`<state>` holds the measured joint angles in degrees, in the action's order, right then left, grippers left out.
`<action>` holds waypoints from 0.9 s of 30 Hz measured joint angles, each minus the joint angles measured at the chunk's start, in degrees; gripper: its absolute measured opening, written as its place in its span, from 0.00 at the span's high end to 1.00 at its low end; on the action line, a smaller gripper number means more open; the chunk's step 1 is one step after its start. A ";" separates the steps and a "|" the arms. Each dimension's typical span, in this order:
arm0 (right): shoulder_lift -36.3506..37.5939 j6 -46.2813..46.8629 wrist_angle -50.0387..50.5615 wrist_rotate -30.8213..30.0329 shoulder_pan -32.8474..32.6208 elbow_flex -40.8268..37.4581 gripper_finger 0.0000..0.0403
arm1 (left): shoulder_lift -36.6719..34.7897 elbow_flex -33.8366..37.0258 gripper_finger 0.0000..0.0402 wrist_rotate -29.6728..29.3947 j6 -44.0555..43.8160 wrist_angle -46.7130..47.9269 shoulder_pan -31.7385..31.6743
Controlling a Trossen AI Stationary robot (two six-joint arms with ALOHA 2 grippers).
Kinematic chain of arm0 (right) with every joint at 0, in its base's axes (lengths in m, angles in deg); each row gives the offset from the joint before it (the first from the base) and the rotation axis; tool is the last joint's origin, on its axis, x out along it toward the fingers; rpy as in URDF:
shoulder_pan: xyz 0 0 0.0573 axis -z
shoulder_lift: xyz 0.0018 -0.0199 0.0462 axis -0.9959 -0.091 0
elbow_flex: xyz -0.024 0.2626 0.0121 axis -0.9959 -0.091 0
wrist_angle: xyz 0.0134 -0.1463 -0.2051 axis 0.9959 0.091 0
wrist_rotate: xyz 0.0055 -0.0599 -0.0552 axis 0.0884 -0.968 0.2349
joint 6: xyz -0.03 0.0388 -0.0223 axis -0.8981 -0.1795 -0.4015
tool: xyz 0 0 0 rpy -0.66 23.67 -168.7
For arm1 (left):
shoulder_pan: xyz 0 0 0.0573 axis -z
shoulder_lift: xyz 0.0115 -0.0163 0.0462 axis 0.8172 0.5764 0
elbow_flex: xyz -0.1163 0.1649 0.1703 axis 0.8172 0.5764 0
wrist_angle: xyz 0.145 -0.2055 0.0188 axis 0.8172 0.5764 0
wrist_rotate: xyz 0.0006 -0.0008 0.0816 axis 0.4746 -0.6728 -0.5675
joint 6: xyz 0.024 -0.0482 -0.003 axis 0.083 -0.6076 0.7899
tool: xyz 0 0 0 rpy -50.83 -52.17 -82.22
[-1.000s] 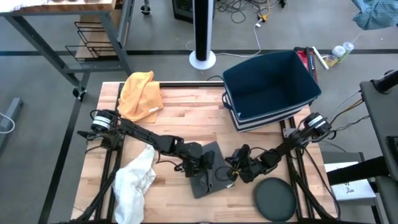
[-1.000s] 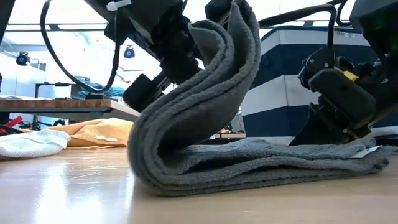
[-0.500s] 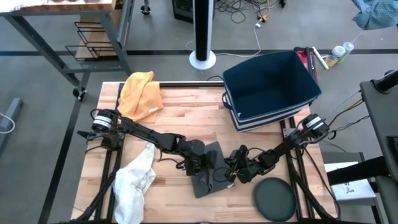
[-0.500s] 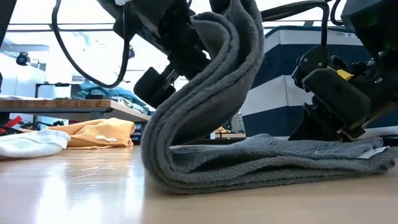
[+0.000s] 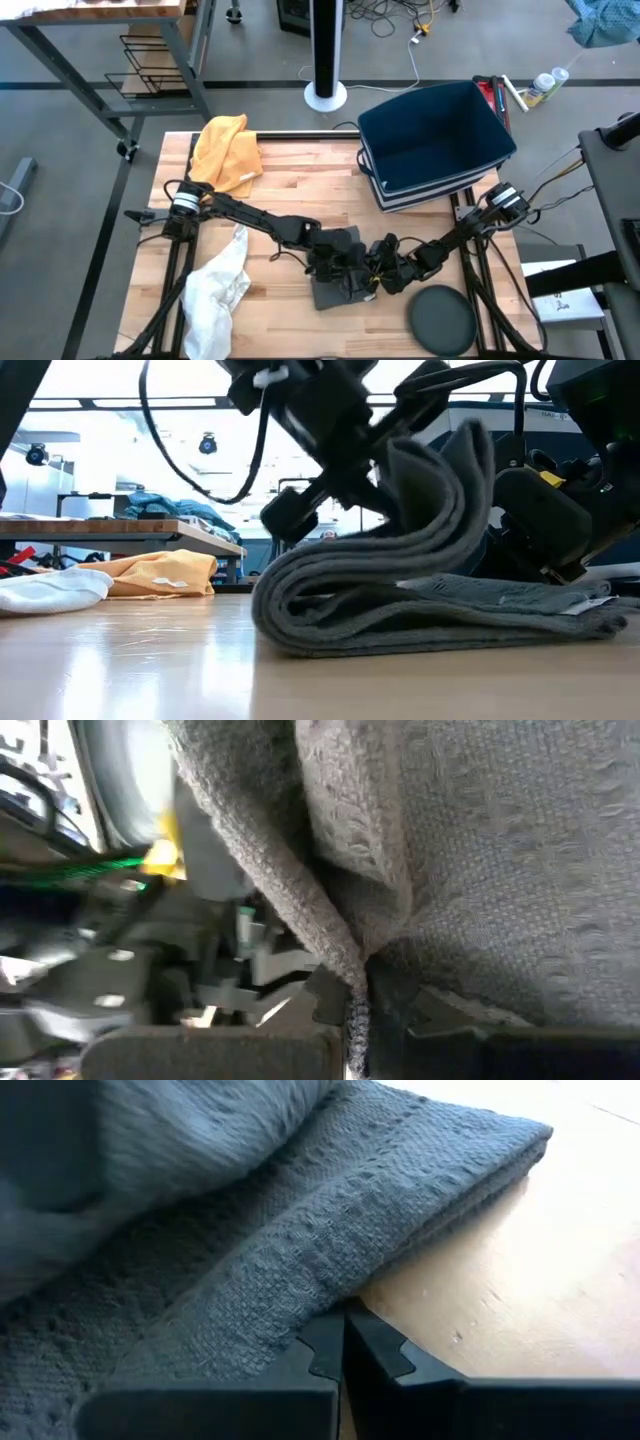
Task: Fold kitchen towel into neat rectangle
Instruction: Fold the gray towel
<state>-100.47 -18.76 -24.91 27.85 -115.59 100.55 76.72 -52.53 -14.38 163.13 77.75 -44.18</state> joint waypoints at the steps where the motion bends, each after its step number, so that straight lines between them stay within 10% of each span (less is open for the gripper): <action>1: 0.00 -0.19 0.00 0.02 0.00 -0.02 1.00 | -0.02 -0.45 0.99 0.02 0.23 0.96 0.03; 27: -0.07 -0.21 0.09 0.17 0.00 -0.15 1.00 | 0.09 -0.65 0.91 0.45 2.51 3.14 0.03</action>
<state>-100.53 -18.97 -24.83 28.02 -115.59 100.40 76.81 -53.17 -13.92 165.64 80.90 -44.15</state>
